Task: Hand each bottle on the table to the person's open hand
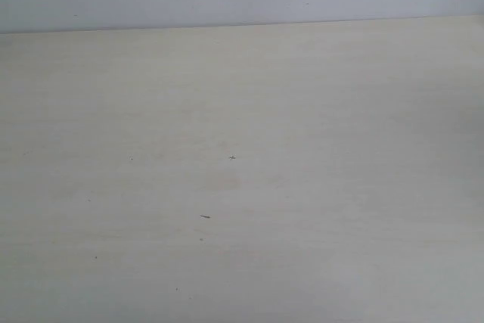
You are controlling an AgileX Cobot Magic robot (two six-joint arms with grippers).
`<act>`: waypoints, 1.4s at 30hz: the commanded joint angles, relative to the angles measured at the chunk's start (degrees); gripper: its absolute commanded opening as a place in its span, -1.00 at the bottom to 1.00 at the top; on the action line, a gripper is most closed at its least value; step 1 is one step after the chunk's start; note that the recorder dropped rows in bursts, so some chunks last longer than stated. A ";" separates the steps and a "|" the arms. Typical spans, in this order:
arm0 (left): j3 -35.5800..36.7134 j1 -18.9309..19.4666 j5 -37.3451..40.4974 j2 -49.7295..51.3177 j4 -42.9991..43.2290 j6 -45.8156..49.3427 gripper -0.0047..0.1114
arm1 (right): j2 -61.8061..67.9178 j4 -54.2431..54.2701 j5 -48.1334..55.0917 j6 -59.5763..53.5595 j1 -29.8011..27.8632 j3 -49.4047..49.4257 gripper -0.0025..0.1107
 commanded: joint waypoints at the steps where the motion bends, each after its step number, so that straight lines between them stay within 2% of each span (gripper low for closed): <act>1: 0.18 0.03 -0.46 -0.36 -0.57 0.43 -0.88 | -0.27 -5.83 0.73 4.31 -0.42 0.31 -0.96; 42: 0.18 -0.33 -0.46 -0.36 -0.57 0.43 -0.88 | -0.27 -4.16 1.27 5.61 -0.42 0.31 -0.96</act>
